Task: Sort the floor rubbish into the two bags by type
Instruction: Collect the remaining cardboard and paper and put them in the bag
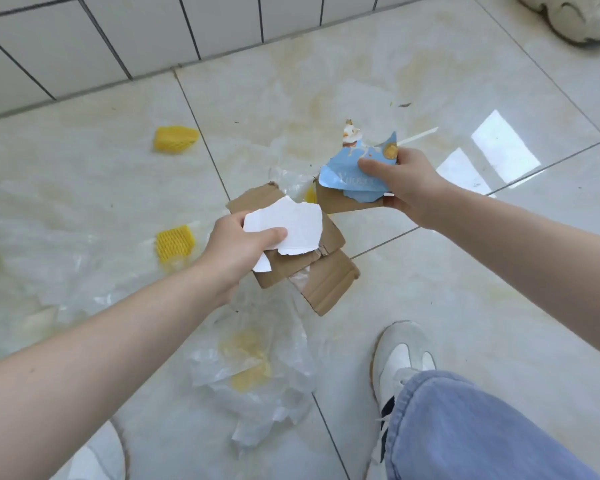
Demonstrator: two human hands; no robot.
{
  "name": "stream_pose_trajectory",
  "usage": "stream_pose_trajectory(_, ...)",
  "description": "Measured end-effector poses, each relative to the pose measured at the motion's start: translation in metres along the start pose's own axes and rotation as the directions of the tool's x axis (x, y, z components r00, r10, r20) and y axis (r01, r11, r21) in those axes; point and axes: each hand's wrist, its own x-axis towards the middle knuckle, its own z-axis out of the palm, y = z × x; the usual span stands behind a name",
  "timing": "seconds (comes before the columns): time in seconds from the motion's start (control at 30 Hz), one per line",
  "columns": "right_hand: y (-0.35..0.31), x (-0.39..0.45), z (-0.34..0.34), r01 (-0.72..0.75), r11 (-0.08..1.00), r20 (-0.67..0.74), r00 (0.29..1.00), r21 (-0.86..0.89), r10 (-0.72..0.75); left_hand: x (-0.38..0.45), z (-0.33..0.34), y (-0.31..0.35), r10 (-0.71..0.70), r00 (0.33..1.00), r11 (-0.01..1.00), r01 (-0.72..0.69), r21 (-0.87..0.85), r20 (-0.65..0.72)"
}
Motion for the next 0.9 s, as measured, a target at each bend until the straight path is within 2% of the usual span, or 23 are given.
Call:
stream_pose_trajectory(0.13,0.004,-0.013,0.027,-0.035,0.999,0.032,0.999,0.017,0.035,-0.015,-0.046,-0.007,0.006,0.995,1.000,-0.008,-0.017,-0.096)
stream_pose_trajectory(0.23,0.007,-0.025,0.053,-0.036,0.999,0.110,0.993,0.019,0.034,-0.030,-0.086,-0.015,0.007,0.985,1.000,-0.011,-0.024,-0.174)
stream_pose_trajectory(0.37,0.003,-0.044,0.087,0.085,0.986,0.279,0.959,-0.142,-0.043,-0.059,-0.133,-0.034,-0.085,0.982,0.993,0.069,-0.099,-0.170)
stream_pose_trajectory(0.43,0.000,-0.050,0.103,0.147,0.966,0.322,0.944,-0.215,-0.072,-0.073,-0.152,-0.044,-0.115,0.978,0.989,0.096,-0.115,-0.171)
stream_pose_trajectory(0.53,-0.001,-0.055,0.130,0.171,0.956,0.370,0.926,-0.239,-0.073,-0.086,-0.178,-0.055,-0.147,0.970,0.969,0.102,-0.227,-0.193)
stream_pose_trajectory(0.67,-0.003,-0.059,0.167,0.170,0.949,0.393,0.918,-0.265,-0.054,-0.097,-0.210,-0.071,-0.212,0.940,0.885,0.068,-0.461,-0.268)
stream_pose_trajectory(0.77,-0.009,-0.063,0.187,0.178,0.949,0.425,0.904,-0.260,-0.053,-0.106,-0.228,-0.082,-0.232,0.927,0.766,-0.013,-0.642,-0.295)
stream_pose_trajectory(0.83,-0.011,-0.069,0.197,0.197,0.944,0.452,0.890,-0.264,-0.060,-0.112,-0.236,-0.086,-0.234,0.922,0.696,-0.063,-0.715,-0.309)
stream_pose_trajectory(0.9,-0.007,-0.079,0.206,0.203,0.935,0.489,0.871,-0.290,-0.037,-0.116,-0.244,-0.087,-0.243,0.911,0.666,-0.094,-0.740,-0.334)
